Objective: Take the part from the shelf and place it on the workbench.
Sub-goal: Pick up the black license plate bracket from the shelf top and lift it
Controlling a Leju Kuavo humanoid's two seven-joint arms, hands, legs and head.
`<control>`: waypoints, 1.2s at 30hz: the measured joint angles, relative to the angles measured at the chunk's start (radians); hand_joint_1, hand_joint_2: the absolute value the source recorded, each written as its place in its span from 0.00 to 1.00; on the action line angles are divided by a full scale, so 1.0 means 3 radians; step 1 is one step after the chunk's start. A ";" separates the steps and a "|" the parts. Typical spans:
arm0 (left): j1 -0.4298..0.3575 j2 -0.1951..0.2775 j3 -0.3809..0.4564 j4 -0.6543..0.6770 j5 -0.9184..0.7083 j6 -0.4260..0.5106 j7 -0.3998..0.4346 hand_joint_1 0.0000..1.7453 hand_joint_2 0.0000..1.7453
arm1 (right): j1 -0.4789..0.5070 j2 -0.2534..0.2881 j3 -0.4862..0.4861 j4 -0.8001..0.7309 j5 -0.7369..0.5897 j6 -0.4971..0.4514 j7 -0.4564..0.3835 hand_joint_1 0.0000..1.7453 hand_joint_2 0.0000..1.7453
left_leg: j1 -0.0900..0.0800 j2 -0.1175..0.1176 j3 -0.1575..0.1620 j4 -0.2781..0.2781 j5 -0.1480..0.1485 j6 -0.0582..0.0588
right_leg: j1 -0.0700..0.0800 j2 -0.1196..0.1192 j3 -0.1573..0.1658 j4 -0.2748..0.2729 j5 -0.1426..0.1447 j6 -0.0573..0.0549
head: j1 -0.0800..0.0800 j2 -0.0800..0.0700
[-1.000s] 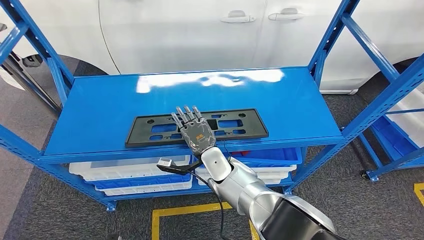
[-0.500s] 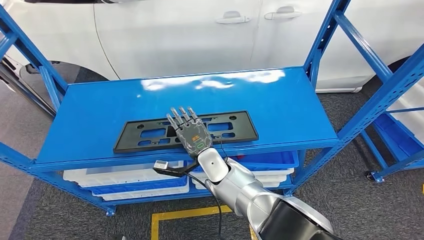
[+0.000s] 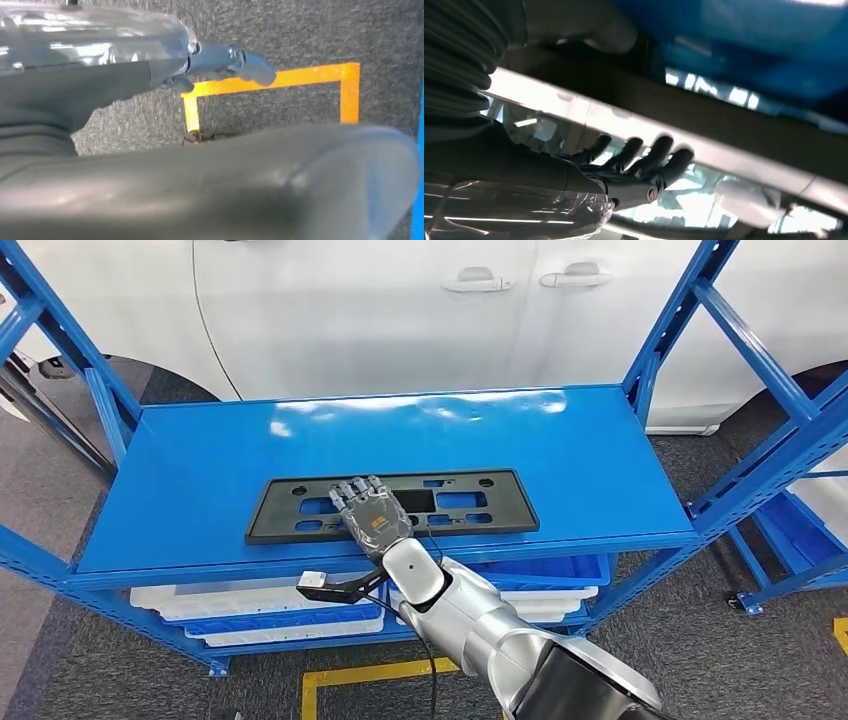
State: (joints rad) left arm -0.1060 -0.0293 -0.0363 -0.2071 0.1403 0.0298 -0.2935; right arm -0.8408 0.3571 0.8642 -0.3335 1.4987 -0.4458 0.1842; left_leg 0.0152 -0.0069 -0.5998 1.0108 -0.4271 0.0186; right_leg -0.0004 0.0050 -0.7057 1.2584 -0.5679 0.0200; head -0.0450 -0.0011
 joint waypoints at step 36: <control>-0.0039 -0.0007 0.0103 -0.0001 -0.0052 0.0004 -0.0445 0.00 1.00 | -0.0139 -0.0032 -0.0187 -0.0263 -0.0860 -0.0694 -0.0544 1.00 1.00 | -0.0004 -0.0002 0.0002 0.0031 -0.0024 -0.0027 | 0.0010 -0.0001 0.0204 -0.0612 0.0447 -0.0075 | 0.0000 0.0000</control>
State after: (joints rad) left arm -0.1178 -0.0314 -0.0055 -0.2074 0.1247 0.0312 -0.4271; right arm -0.8824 0.3474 0.8080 -0.4124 1.2407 -0.6539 0.0211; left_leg 0.0139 -0.0074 -0.5993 1.0201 -0.4342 0.0106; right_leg 0.0026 0.0046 -0.6444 1.0749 -0.4338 -0.0026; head -0.0451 -0.0010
